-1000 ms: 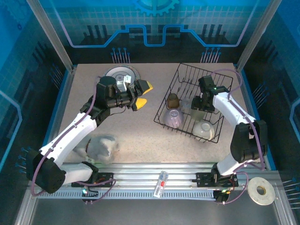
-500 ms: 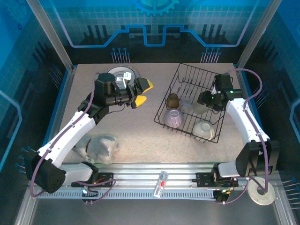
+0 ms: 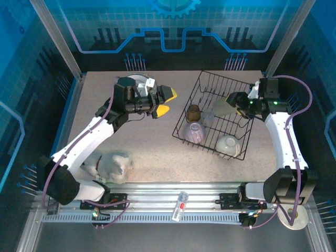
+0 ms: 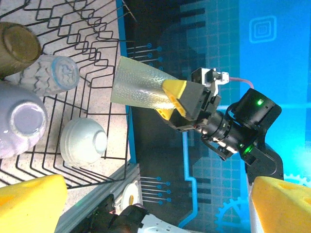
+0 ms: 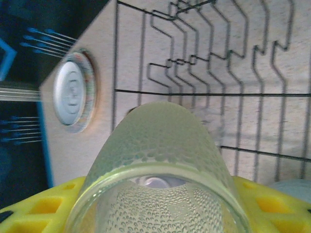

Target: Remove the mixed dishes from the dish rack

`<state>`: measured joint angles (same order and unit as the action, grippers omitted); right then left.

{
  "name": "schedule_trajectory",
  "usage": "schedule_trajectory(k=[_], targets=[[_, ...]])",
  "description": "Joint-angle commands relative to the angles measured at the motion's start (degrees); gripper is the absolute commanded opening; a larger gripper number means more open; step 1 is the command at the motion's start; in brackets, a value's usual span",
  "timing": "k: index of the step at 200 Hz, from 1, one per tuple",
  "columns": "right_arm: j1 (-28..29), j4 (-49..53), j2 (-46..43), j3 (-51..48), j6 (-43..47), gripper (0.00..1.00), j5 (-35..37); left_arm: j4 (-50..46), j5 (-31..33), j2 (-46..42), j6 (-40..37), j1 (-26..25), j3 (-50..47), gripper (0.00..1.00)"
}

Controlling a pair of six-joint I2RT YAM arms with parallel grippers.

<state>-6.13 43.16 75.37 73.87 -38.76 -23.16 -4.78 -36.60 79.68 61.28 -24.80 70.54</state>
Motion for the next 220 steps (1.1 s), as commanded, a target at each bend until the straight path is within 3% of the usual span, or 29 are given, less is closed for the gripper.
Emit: schedule_trajectory(k=[1,97,167,220], targets=[[-1.03,-4.14,-1.0,1.97,-5.77,0.09,-12.06,2.47,-4.62,3.75,-3.23,0.29,4.43,0.97],[-0.06,-20.66,-4.24,-2.82,-22.23,0.09,-31.06,12.0,-14.87,16.94,-2.27,0.11,14.35,0.88],[4.97,-29.73,-4.28,-5.37,-29.01,0.1,-33.27,25.61,-20.04,19.01,5.53,-1.72,15.72,0.85],[7.19,-33.95,-2.44,-5.75,-31.37,0.1,-33.3,37.75,-19.87,17.8,15.65,-1.9,12.9,0.74]])
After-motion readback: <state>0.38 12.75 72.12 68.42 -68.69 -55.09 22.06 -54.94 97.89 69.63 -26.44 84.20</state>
